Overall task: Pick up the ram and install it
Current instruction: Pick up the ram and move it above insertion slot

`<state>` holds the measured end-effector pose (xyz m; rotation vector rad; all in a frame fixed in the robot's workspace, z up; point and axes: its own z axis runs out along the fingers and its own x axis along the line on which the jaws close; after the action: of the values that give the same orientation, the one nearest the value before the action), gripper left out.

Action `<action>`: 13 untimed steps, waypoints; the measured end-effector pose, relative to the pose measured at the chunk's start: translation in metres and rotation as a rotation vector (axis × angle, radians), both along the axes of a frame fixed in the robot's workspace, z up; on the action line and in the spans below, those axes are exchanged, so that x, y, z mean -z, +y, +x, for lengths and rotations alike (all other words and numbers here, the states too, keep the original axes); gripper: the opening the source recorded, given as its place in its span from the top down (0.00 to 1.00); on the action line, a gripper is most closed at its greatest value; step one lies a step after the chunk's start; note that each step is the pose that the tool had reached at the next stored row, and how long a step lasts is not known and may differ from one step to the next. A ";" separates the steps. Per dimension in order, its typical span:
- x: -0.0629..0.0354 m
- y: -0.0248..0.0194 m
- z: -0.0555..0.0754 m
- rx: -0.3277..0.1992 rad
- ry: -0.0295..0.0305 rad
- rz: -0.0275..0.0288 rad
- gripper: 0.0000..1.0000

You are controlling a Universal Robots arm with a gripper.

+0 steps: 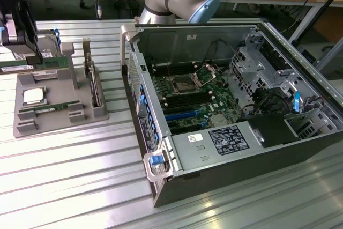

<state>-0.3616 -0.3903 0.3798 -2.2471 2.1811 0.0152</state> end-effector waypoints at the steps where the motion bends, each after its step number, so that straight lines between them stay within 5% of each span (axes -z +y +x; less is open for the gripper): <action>1: -0.0014 0.0000 0.000 0.000 -0.0001 0.0002 0.88; 13: -0.0158 0.0000 0.000 0.000 -0.0001 0.0019 0.88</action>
<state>-0.3616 -0.3903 0.3955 -2.2460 2.1802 0.0171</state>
